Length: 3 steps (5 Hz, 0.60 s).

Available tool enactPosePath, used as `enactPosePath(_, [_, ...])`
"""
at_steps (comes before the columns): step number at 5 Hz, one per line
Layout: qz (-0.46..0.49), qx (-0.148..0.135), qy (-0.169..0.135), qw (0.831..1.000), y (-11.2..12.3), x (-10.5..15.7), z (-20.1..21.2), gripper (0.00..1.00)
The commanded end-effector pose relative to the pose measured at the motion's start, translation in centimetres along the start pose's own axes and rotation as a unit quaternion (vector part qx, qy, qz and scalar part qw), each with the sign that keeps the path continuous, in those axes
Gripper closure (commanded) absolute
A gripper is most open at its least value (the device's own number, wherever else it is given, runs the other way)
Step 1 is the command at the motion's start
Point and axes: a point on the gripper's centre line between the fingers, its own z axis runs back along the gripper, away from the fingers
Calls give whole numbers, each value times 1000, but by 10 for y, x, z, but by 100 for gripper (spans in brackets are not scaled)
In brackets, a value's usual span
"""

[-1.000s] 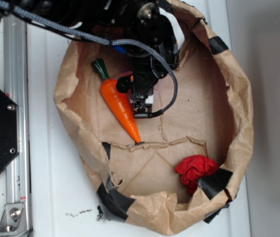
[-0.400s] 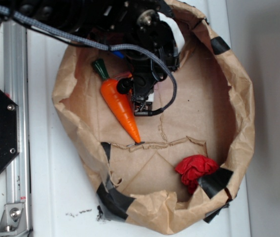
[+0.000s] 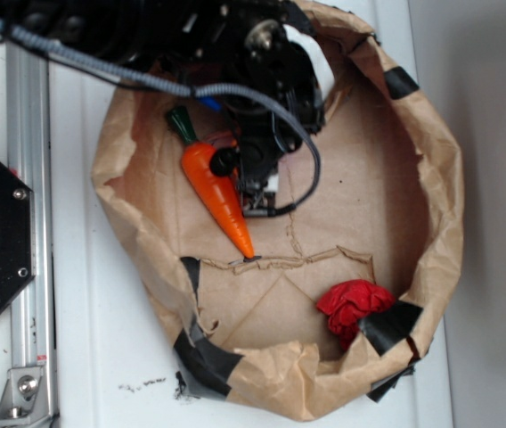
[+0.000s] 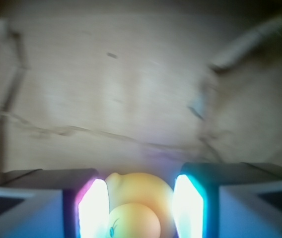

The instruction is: Grab the yellow duck.

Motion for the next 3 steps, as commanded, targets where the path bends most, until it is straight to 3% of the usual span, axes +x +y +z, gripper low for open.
enactPosePath(1, [8,-28,2,1000,-48,63,66,100])
enactPosePath(2, [1,-33,-11,999,-56,71,76,100])
enactPosePath(3, [3,-38,19,999,-62,66,69,100])
